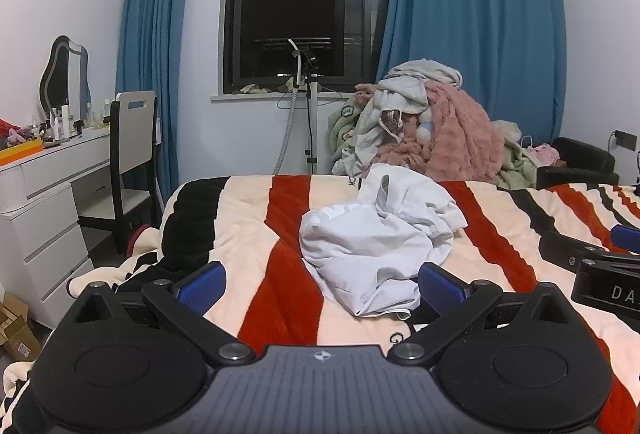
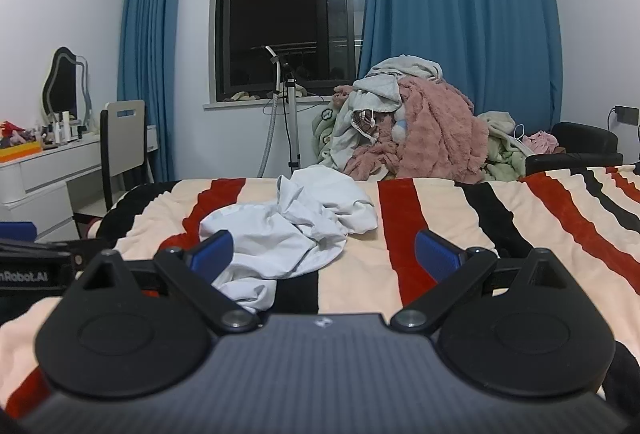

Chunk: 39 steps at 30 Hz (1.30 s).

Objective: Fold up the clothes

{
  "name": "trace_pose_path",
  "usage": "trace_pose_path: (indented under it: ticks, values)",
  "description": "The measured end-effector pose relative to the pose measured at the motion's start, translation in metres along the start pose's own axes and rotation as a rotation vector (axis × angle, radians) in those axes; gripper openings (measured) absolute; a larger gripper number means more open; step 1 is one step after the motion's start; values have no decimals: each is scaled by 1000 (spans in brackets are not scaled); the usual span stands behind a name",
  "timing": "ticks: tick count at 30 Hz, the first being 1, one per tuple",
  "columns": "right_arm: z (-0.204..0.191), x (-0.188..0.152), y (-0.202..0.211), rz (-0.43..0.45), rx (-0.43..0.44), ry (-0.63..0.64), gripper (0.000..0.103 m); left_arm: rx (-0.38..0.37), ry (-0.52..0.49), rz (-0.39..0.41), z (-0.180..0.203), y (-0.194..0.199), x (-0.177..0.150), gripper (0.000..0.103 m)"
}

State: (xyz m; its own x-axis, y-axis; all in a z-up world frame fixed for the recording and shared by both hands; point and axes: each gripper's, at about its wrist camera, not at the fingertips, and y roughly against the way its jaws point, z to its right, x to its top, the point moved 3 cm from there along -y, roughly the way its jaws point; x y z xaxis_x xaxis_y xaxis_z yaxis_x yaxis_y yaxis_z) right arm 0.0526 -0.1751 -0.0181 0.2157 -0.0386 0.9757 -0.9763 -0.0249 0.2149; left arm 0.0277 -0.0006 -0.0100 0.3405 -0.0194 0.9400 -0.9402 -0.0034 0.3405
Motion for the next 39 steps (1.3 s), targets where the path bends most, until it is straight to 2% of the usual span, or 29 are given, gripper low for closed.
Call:
trace_pose_path:
  ticks: [27,36,39]
  values:
    - [4,0,3,3,-8,1,99,-1,-16,-5,4,-5,-4,103]
    - [14,2,5,-11,12,-34,99,-1,-25,-10,7,-11,-8,103]
    - [20,4,10,10,7,-53,99,-12,-34,-17,11,-13,-9,103]
